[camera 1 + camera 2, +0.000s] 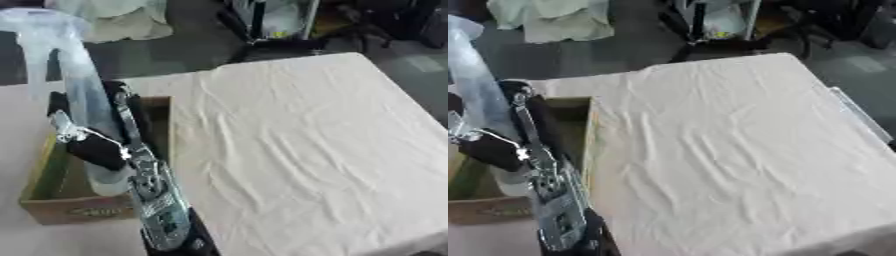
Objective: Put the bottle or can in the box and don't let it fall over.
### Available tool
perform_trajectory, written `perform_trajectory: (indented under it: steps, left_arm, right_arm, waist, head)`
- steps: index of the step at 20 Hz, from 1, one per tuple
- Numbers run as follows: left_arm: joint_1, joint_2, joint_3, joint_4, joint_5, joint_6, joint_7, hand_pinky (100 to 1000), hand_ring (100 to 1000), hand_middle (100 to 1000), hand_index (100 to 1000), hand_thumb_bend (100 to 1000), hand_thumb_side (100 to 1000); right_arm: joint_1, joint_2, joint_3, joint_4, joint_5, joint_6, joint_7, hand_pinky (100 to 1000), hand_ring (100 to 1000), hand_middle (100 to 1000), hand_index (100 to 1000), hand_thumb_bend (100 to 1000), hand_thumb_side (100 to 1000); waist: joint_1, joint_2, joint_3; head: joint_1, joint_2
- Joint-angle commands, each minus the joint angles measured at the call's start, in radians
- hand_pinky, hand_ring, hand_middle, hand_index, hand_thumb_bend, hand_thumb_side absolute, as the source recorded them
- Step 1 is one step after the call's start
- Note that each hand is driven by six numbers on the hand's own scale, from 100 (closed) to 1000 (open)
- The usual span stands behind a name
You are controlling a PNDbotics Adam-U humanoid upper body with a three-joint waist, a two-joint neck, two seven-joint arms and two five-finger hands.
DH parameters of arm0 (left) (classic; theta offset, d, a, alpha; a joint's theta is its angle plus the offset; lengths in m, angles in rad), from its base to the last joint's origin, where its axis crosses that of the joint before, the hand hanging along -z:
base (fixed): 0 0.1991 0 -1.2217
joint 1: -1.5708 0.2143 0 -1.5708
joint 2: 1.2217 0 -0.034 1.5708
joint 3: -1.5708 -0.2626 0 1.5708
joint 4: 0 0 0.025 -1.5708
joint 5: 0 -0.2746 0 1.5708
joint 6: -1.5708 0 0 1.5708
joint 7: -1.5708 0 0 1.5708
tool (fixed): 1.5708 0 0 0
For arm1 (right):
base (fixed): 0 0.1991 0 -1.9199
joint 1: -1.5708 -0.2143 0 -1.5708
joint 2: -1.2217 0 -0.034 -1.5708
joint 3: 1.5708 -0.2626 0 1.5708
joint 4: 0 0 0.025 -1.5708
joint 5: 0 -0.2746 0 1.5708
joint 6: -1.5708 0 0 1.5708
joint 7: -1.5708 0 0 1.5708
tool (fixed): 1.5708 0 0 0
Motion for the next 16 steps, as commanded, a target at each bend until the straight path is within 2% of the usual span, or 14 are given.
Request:
perform_trajectory:
  steps: [1, 4, 7, 10, 12, 13, 14, 16]
  left_arm:
    - [-0.028, -0.005, -0.004, -0.022, 0.004, 0.001, -0.007, 1000, 1000, 1000, 770, 141, 822]
    - [-0.052, -0.019, -0.011, -0.025, 0.010, 0.008, -0.011, 1000, 1000, 1000, 769, 145, 825]
    - [-0.070, -0.028, -0.019, -0.027, 0.012, 0.014, -0.017, 1000, 1000, 1000, 769, 147, 827]
    - [-0.075, -0.030, -0.020, -0.028, 0.010, 0.017, -0.019, 1000, 1000, 1000, 769, 148, 829]
    - [-0.075, -0.029, -0.020, -0.028, 0.009, 0.017, -0.021, 1000, 1000, 1000, 769, 147, 830]
    - [-0.074, -0.029, -0.020, -0.028, 0.008, 0.017, -0.022, 1000, 1000, 1000, 769, 147, 831]
    - [-0.074, -0.028, -0.020, -0.029, 0.007, 0.017, -0.023, 1000, 1000, 1000, 769, 146, 831]
    - [-0.072, -0.027, -0.021, -0.029, 0.005, 0.017, -0.026, 1000, 1000, 1000, 769, 145, 831]
  right_arm:
    - [-0.031, 0.063, -0.005, -0.055, 0.017, -0.002, -0.013, 246, 276, 230, 195, 100, 470]
    - [-0.035, 0.063, -0.014, -0.078, 0.073, -0.028, -0.039, 253, 281, 232, 194, 100, 470]
    - [-0.032, 0.063, -0.022, -0.103, 0.150, -0.082, -0.075, 319, 341, 305, 209, 100, 470]
    - [-0.016, 0.063, -0.032, -0.107, 0.277, -0.163, -0.104, 421, 423, 391, 303, 100, 470]
    - [-0.005, 0.063, -0.039, -0.094, 0.350, -0.196, -0.120, 525, 491, 468, 434, 100, 439]
    - [-0.001, 0.063, -0.041, -0.083, 0.381, -0.205, -0.120, 564, 520, 500, 467, 100, 405]
    - [0.005, 0.063, -0.043, -0.068, 0.408, -0.204, -0.111, 581, 538, 523, 486, 100, 469]
    - [0.012, 0.063, -0.049, -0.038, 0.456, -0.184, -0.074, 592, 550, 539, 493, 100, 470]
  waist:
    - [0.009, -0.001, 0.016]
    - [0.007, 0.020, 0.038]
    - [0.003, 0.036, 0.052]
    - [0.000, 0.042, 0.053]
    - [0.000, 0.043, 0.051]
    - [0.000, 0.044, 0.049]
    - [0.000, 0.044, 0.048]
    - [0.000, 0.044, 0.045]
  head:
    - [-0.026, -0.037]
    - [-0.055, -0.062]
    - [-0.073, -0.080]
    - [-0.074, -0.084]
    - [-0.074, -0.085]
    - [-0.073, -0.085]
    - [-0.071, -0.085]
    - [-0.067, -0.083]
